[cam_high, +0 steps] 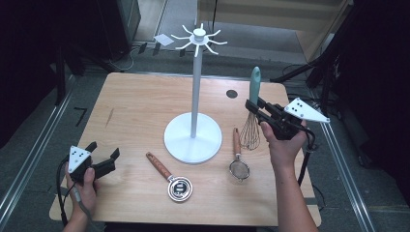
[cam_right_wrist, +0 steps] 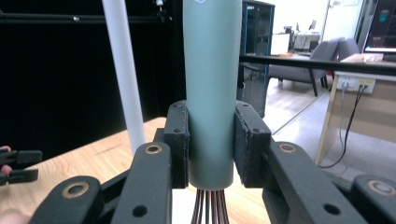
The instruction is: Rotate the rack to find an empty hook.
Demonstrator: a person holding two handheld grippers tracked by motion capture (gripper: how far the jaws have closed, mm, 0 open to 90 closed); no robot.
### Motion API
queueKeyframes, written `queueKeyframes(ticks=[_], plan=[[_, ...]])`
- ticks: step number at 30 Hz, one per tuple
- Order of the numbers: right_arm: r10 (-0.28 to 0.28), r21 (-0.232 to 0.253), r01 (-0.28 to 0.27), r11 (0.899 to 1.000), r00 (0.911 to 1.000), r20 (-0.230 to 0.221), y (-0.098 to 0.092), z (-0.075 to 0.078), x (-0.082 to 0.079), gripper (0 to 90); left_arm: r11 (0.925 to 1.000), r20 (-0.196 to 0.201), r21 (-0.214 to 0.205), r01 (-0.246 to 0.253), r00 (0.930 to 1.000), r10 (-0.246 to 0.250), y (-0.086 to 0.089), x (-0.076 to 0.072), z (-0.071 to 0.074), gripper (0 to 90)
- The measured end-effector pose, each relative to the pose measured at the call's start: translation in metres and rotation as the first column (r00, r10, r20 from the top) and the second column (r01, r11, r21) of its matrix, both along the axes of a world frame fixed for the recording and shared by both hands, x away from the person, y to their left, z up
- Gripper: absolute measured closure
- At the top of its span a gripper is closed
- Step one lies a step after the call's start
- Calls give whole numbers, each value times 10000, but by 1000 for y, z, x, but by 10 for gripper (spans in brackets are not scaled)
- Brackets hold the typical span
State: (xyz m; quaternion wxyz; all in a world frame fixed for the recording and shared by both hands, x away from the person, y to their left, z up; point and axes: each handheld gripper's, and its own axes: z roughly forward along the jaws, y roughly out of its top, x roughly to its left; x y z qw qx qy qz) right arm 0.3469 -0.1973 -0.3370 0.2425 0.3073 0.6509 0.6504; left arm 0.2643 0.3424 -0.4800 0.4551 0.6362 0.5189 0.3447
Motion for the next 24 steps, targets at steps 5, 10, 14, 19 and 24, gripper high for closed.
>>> queueKeyframes(ticks=[5, 10, 14, 19, 24], plan=[[65, 48, -67, 10000, 9996, 278, 6, 8, -3, 715, 9999, 56, -126, 89, 9999, -88, 2, -1, 0, 142], [291, 146, -297, 9995, 9987, 414, 13, 14, -5, 715, 9997, 72, -156, 167, 9998, -165, 2, -1, 1, 142], [498, 189, -508, 9985, 9973, 532, 19, 16, -7, 715, 9995, 128, -276, 178, 9998, -174, 4, -3, 0, 142], [788, 301, -808, 9963, 9949, 626, 28, 19, -6, 715, 9986, 172, -464, 241, 9996, -233, 6, -5, 0, 142], [959, 394, -990, 9943, 9926, 750, 32, 24, -8, 715, 9990, 143, -350, 264, 9996, -260, 4, -3, 0, 142]])
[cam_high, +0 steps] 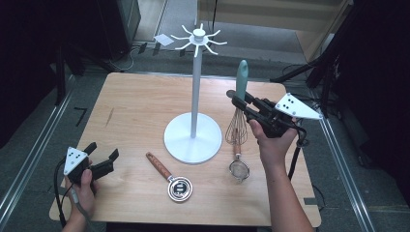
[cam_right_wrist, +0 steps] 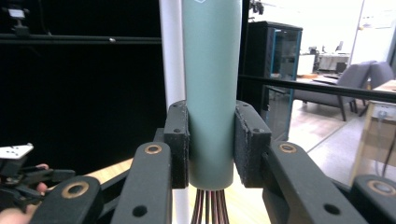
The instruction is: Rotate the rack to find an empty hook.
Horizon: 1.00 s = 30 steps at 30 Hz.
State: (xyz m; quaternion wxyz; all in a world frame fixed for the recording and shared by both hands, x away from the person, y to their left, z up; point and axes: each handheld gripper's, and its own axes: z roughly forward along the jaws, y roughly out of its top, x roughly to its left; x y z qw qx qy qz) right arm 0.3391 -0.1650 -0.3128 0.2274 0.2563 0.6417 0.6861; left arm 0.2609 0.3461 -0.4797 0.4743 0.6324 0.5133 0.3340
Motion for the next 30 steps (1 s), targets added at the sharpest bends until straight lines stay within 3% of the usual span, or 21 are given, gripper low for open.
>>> queueKeyframes(ticks=[12, 30], plan=[[519, -61, -518, 9986, 9985, 166, 26, 18, -2, 715, 9999, -69, 70, 103, 9999, -103, -1, 1, 0, 142], [627, 64, -628, 9980, 9979, 158, 49, 26, 2, 714, 9998, -17, -6, 204, 9998, -204, -1, 0, -1, 143]])
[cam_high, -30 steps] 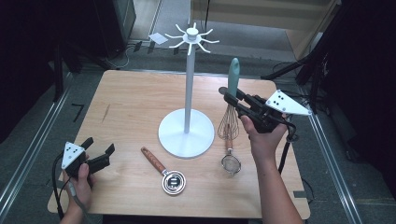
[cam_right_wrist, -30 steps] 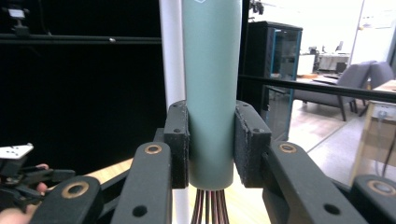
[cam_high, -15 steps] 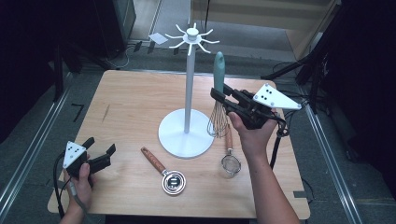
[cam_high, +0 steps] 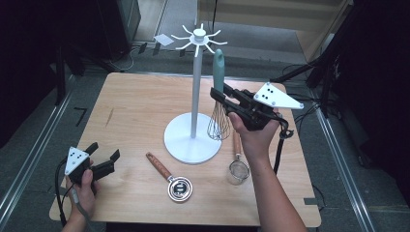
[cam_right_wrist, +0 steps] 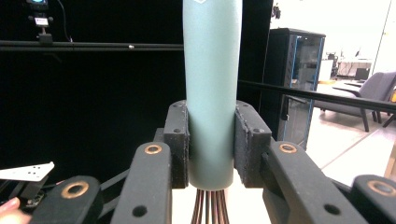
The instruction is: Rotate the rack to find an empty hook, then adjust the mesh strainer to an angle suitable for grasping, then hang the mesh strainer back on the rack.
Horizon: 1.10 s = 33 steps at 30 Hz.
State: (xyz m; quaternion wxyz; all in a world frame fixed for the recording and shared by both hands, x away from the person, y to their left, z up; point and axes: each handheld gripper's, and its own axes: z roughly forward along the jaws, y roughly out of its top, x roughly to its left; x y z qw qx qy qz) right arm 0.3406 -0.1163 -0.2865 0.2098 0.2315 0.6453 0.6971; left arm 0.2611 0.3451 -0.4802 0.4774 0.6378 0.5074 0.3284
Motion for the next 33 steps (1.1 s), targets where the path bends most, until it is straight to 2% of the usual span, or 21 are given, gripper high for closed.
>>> queueKeyframes(ticks=[12, 18, 24, 27, 30, 33], plan=[[-28, -32, 28, 10000, 9999, -110, 3, 0, 3, 713, 9999, -50, 160, 33, 10000, -32, -2, 0, 0, 143], [-203, -321, 197, 9993, 9996, -192, 6, 2, 5, 714, 9998, -82, 206, 68, 9999, -67, -2, 1, 0, 143], [-272, -347, 264, 9991, 9994, -216, 10, 2, 10, 712, 9997, -98, 230, 66, 9999, -64, -3, 1, 0, 143], [-204, -257, 198, 9995, 9995, -237, 12, 0, 11, 708, 9998, -80, 214, 60, 10000, -58, -2, 0, 0, 143], [-51, 228, 55, 9997, 9999, -159, 10, -1, 12, 623, 9998, -91, 195, 44, 9999, -42, -2, 0, 0, 143], [34, 480, -34, 9988, 10000, -6, 6, 0, 12, 610, 9998, -97, 215, 59, 9999, -57, -2, 1, 0, 143]])
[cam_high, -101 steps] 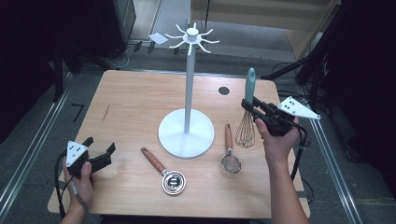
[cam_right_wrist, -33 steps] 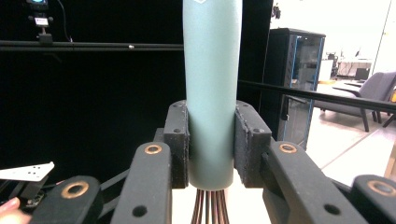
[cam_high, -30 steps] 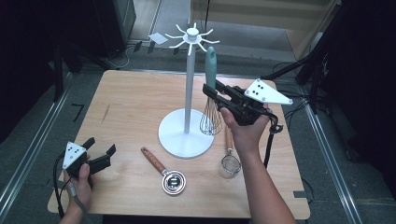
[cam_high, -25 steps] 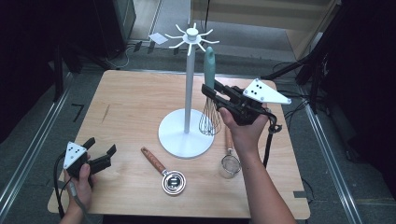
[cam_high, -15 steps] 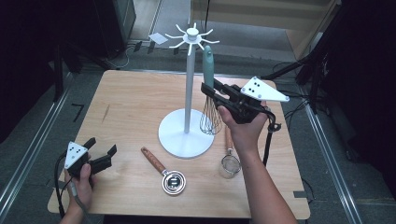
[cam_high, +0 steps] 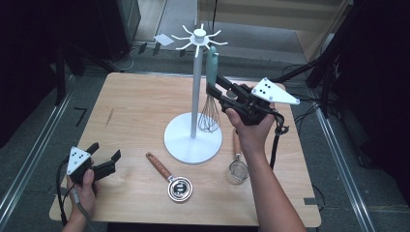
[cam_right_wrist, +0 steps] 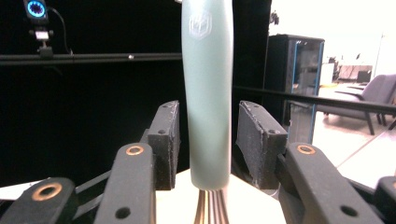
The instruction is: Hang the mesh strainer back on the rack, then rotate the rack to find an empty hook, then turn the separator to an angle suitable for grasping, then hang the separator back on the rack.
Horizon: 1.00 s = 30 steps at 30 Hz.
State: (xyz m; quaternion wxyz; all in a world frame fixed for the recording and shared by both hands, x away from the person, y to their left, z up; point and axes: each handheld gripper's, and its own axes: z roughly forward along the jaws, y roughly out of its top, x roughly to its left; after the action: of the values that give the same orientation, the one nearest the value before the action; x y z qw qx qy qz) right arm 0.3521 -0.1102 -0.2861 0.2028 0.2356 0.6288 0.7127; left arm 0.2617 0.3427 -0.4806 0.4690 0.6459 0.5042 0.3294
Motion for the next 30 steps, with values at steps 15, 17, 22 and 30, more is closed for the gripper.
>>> queueKeyframes(ticks=[15, 17, 22, 30], plan=[[-581, 242, 573, 9981, 9978, 309, -12, 29, 9, 900, 10000, -12, 28, 0, 10000, 0, -1, 0, 0, 143], [-563, 284, 555, 9981, 9980, 292, -12, 33, 9, 900, 10000, -22, 24, 1, 10000, -1, -1, 0, 0, 143], [-725, 139, 720, 9973, 9965, 424, -8, 38, 13, 900, 10000, -35, 25, 10, 10000, -10, 0, 0, 0, 143], [-757, 323, 738, 9968, 9951, 629, -5, 40, 14, 900, 10000, -37, 23, 23, 10000, -23, -1, 0, 0, 144]])
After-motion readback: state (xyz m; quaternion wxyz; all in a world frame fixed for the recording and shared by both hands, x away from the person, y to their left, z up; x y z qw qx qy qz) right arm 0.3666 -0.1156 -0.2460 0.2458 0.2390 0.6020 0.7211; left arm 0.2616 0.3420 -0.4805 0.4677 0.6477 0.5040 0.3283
